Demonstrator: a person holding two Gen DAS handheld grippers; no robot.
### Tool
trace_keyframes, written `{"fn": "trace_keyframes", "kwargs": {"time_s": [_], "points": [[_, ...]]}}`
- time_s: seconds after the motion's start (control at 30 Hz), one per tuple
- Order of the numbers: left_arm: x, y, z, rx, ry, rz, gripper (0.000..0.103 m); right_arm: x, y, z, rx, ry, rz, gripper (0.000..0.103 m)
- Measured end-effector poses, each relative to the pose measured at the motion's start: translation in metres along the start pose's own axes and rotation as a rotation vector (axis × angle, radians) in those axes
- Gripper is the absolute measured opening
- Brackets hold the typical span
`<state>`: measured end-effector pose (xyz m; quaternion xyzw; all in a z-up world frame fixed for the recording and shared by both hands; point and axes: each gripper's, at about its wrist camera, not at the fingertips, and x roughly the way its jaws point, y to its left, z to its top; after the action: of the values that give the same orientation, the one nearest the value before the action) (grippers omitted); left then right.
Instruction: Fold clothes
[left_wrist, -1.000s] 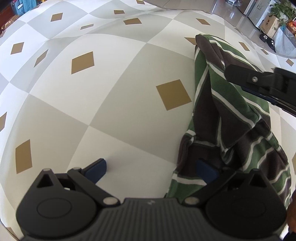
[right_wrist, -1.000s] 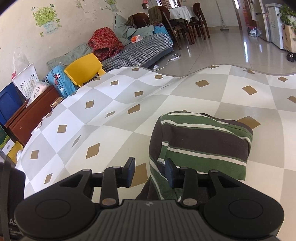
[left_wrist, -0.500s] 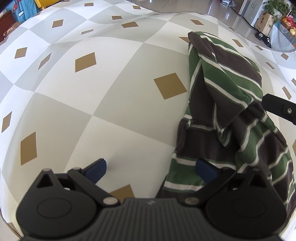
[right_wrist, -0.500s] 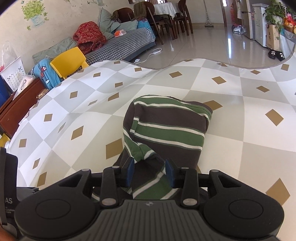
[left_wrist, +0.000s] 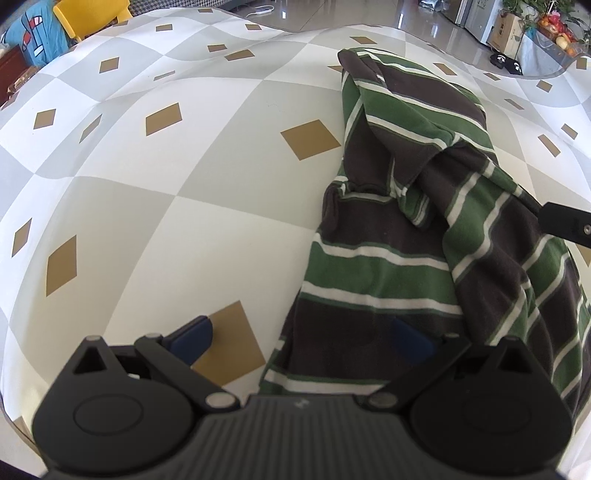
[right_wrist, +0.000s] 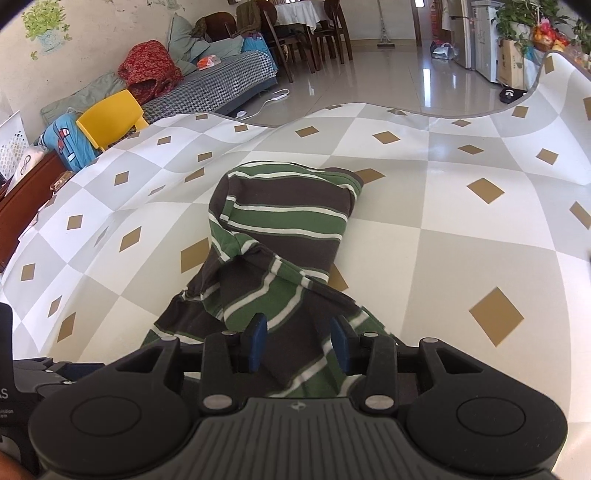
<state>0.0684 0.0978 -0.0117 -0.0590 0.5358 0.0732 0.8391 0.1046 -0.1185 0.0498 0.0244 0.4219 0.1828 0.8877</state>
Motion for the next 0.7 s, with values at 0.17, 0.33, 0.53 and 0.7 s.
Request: {"fn": "trace_keyframes", "kwargs": {"time_s": [0.17,0.33,0.53,0.7], "points": [[-0.002,-0.001,-0.012,0.0,0.0,0.012,0.103,-0.018,-0.019,-0.018,0.062,-0.006,-0.043,0.039],[-0.007,-0.005,-0.02,0.016,-0.014,0.018,0.103,-0.034,-0.036,-0.036,0.118,-0.009,-0.088,0.039],[-0.012,-0.009,-0.028,0.031,-0.028,0.02,0.103,-0.047,-0.053,-0.057,0.175,-0.005,-0.17,0.04],[-0.015,-0.01,-0.033,0.033,-0.031,0.018,0.103,-0.052,-0.059,-0.073,0.191,-0.001,-0.223,0.04]]}}
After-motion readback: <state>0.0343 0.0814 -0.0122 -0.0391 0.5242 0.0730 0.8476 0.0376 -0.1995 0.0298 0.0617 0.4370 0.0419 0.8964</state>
